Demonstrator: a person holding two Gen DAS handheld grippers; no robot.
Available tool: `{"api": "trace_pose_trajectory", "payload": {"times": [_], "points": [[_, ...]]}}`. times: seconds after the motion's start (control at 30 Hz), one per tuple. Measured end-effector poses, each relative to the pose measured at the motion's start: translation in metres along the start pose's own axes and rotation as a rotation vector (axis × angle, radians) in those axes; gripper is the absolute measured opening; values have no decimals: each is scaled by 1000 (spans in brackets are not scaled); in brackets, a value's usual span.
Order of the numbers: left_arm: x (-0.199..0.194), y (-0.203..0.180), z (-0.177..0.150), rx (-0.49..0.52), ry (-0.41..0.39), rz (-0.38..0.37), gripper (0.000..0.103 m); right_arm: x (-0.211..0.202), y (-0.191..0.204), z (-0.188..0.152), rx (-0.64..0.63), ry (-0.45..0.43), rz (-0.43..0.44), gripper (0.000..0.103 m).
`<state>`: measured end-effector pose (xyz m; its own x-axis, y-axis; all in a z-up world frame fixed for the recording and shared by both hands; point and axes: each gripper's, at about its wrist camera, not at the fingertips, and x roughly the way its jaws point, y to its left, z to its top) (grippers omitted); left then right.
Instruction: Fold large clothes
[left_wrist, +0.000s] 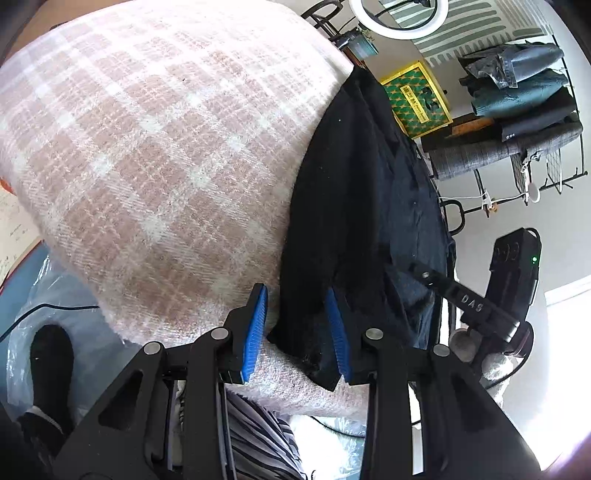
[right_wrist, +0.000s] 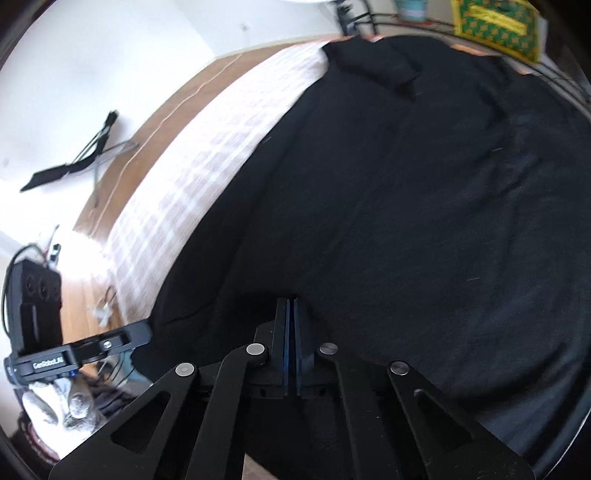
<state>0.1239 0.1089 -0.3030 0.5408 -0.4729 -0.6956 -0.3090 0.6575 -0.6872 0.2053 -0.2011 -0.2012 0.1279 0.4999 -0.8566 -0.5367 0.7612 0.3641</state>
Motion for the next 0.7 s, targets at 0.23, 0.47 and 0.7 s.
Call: {"api": "trace_pose_trajectory", "payload": {"times": [0.23,0.47,0.7], "points": [[26,-25,1,79,43,2,8,-34,-8,6,-38,-64,62,3],[13,-44,-5,132,-9,-36,8,-76,11,35,-159,-288,-54,58],[-4,-35,-4,114,-35,-46,8,-55,-24,121,-109,-247,-51,73]]}}
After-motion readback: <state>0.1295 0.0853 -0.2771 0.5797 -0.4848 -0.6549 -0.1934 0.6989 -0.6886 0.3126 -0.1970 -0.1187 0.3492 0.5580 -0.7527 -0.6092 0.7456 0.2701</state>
